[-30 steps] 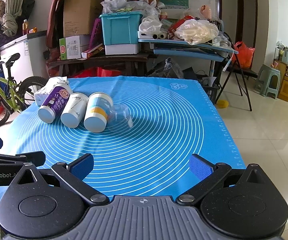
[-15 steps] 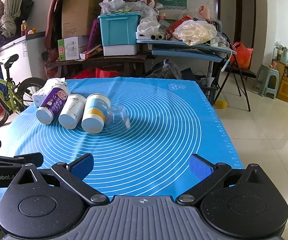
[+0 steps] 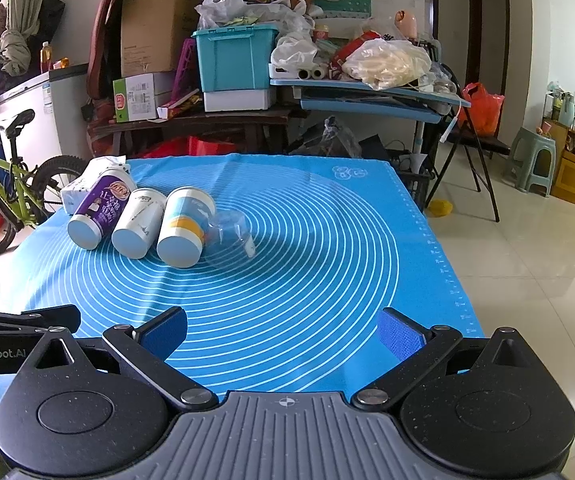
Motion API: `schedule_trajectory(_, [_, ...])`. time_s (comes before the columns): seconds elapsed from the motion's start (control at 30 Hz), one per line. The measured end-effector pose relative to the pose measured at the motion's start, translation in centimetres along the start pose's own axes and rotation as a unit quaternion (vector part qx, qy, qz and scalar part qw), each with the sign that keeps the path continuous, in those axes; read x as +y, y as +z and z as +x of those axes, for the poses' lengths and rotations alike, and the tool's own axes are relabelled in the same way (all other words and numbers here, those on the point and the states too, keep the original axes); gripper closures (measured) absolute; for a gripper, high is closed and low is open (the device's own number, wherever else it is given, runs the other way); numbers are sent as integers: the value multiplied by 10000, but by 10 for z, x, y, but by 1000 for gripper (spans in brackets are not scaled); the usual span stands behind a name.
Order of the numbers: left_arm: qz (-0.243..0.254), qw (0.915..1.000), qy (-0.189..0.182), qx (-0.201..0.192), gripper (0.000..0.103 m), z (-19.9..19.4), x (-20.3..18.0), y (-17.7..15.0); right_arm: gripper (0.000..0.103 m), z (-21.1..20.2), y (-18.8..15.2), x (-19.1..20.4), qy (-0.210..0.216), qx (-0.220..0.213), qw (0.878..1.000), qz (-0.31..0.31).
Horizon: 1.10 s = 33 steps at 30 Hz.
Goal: Flip cup upside down
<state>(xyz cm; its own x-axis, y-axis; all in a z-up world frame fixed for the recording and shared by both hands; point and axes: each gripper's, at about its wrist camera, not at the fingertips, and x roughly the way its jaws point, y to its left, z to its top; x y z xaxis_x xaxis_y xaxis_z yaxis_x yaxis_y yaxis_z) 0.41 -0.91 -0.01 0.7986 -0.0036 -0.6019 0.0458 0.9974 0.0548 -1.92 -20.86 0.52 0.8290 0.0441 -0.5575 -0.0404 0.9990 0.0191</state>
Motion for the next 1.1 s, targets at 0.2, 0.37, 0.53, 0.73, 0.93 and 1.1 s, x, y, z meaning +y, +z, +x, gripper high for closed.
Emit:
schedule_trajectory(0.2, [123,9993,79,-336,1,12,-10,7,0,11,1,-6,-120,8,9999,4])
schedule_trajectory(0.37, [235,9977,76,-627,1,33,-20,19,0,23,3,-18,-286,-19,9996,63])
schedule_trajectory(0.53, [408,9954,142,-858,1,62,-34,28,0,39,3,-31,-472,23,9987,185])
schedule_trajectory(0.73, [444,9960,64,-771,1,103,-47,38,0,58,0,-46,-601,124,9975,352])
schedule_trajectory(0.93, [406,9967,176,-675,2,130,-54,44,0,75,-4,-54,-644,276,9967,419])
schedule_trajectory(1.1, [472,9968,259,-583,11,144,-58,44,0,85,-3,-58,-630,329,9963,479])
